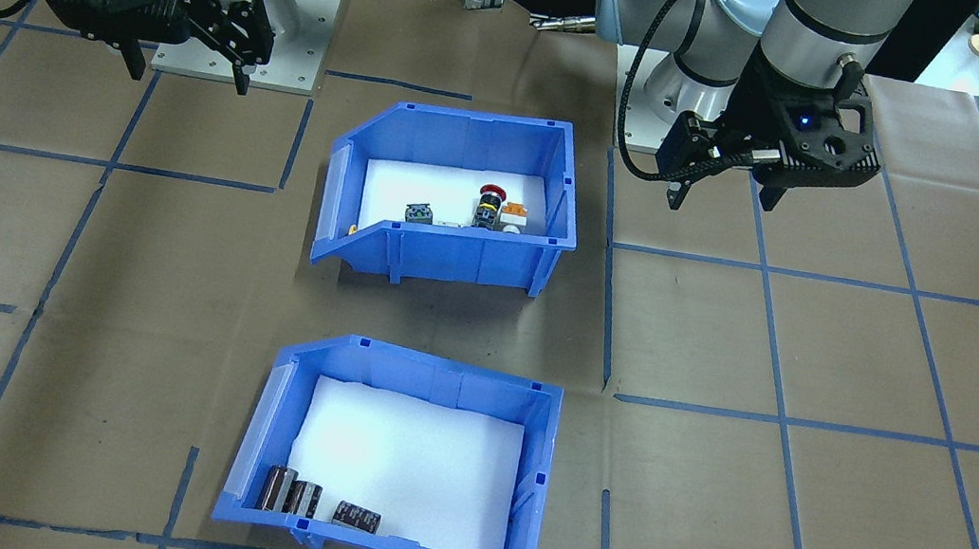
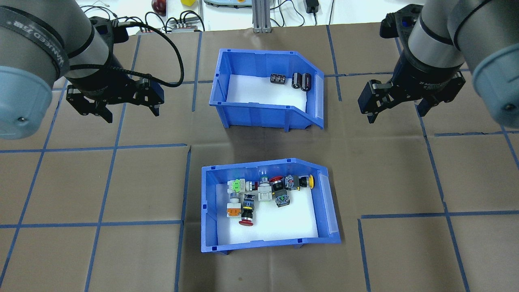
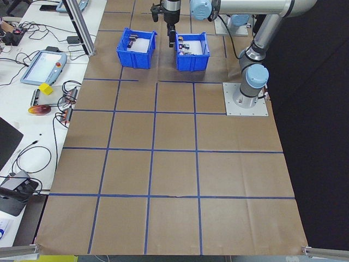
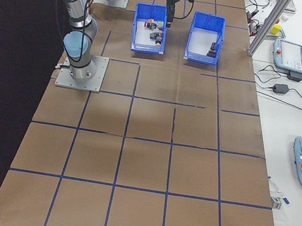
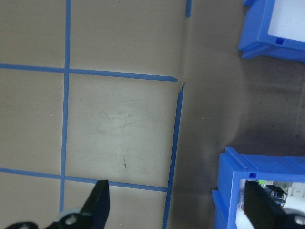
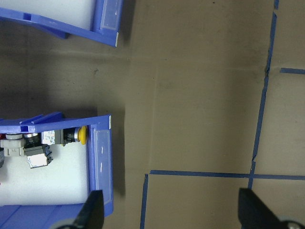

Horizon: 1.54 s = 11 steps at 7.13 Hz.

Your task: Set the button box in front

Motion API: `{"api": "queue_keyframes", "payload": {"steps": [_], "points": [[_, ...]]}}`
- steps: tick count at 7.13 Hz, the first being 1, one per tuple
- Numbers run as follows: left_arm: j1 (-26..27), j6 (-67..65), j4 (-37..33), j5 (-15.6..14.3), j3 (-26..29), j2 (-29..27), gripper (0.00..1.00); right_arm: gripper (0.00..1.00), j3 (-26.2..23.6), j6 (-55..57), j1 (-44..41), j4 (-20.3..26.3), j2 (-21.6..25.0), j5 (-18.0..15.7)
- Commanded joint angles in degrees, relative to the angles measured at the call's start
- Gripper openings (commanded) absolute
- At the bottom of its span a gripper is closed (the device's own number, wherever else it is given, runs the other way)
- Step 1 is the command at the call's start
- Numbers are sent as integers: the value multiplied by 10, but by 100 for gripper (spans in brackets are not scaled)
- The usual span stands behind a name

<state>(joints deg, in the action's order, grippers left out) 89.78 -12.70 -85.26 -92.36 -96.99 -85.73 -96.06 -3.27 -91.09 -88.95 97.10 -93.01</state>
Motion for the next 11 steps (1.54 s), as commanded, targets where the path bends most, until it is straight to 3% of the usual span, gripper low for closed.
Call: {"api": "queue_keyframes", "payload": {"steps": [1,3,4,6,7,8,10,11], "points": [[-2,-144,6,-3,-10,-12,99,100,6,-40,-1,-1,-5,6],[0,-258,-3,-5,-35,11,98,100,45,-192,-1,-3,-37,-1],[6,-318,-2,2,-57,13,99,100,79,-220,-5,0,-81,-1],[45,-456,-1,2,-77,36,99,100,168,-381,-28,4,-168,0],[80,-568,-2,3,-86,35,99,100,194,-449,-50,0,-195,-2],[135,-689,8,27,-100,33,99,100,205,-510,-74,-1,-217,-1],[216,-845,11,32,-118,32,99,100,235,-574,-112,-5,-252,5],[245,-928,35,68,-142,37,99,100,260,-573,-141,-11,-278,6]]}}
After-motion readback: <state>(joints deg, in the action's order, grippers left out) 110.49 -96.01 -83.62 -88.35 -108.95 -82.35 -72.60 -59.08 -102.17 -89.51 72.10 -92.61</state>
